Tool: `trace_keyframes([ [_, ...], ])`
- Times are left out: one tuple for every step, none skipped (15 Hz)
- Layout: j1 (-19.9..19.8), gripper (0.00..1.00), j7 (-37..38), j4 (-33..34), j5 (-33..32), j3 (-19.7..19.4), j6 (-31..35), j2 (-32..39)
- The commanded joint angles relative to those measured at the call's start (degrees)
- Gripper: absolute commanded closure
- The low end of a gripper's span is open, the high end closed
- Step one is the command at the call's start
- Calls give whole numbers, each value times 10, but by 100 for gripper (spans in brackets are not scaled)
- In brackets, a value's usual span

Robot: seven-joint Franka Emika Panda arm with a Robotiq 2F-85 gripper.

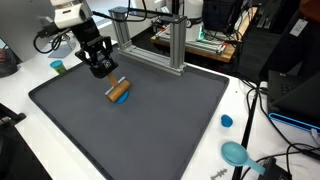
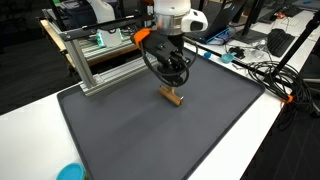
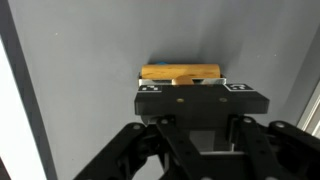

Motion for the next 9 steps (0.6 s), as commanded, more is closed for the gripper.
trace_keyframes([
  [10, 78, 15, -7, -25, -7, 19, 25],
  [9, 78, 11, -8, -22, -3, 12, 28],
  [10, 78, 10, -10, -20, -2, 8, 29],
  [9, 78, 8, -11, -18, 0, 7, 29],
  [8, 78, 5, -11, -14, 2, 6, 30],
  [7, 78, 4, -9, -10, 4, 6, 32],
  [6, 78, 4, -6, -9, 4, 8, 35],
  [2, 78, 4, -3, 5, 8, 14, 39],
  [-4, 78, -2, 4, 18, 12, -9, 40],
])
